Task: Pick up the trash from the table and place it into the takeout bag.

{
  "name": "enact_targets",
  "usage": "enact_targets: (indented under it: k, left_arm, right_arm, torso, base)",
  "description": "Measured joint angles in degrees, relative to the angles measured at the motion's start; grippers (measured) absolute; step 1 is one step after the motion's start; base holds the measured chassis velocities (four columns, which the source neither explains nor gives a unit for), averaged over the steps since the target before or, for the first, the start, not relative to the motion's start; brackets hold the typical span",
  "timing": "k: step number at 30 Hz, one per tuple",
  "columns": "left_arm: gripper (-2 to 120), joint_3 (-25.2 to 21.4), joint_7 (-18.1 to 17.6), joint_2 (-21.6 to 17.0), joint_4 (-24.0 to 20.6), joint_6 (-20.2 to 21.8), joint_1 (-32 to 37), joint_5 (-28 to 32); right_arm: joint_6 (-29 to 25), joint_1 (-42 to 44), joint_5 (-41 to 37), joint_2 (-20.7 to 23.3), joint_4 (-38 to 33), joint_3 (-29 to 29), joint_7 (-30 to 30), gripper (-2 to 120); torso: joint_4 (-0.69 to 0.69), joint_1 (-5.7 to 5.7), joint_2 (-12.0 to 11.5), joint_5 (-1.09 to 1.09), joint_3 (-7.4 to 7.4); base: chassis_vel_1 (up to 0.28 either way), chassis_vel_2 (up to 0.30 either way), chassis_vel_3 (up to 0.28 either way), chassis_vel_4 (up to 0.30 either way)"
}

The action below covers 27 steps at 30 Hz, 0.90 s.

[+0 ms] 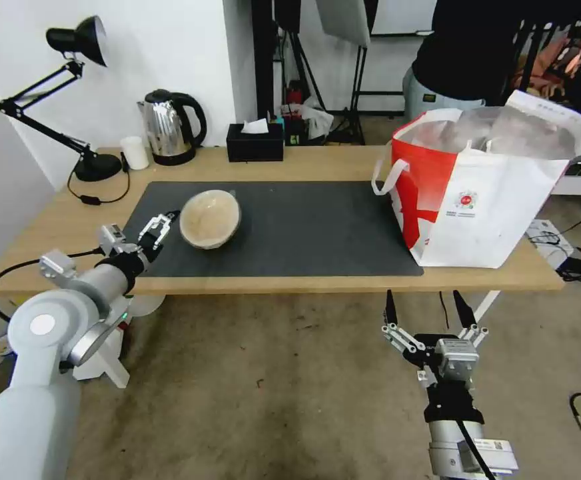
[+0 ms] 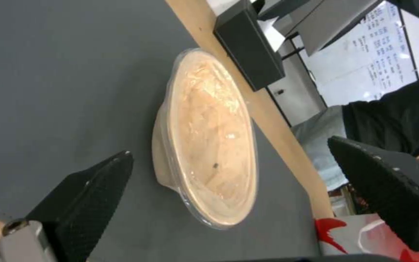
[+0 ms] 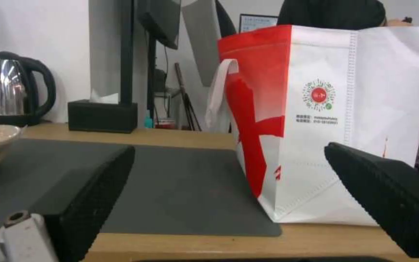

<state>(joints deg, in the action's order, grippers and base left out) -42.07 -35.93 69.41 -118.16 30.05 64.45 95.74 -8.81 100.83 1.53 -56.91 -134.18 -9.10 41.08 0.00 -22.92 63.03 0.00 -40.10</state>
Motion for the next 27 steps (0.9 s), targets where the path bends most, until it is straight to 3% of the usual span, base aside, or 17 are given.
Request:
enact_targets:
  k: [14,27]
  left_arm:
    - [100,4.0,0.0,0.03,5.44,-0.08,-4.03,-0.21]
    - [100,5.39,-0.94,0.45,7.58,-0.11,-5.92,-0.32]
  right_arm:
    - [0.0,0.0,0.0,0.0,0.0,0.0,0.0,100]
    - [0.0,0.0,0.0,0.0,0.0,0.0,0.0,100]
  torso:
    - [-0.01,0.01,0.0,0.0,0.0]
    - [0.0,0.01,0.0,-0.01,0.0]
  base:
    - [0.0,0.0,0.0,0.0]
    - [0.0,0.0,0.0,0.0]
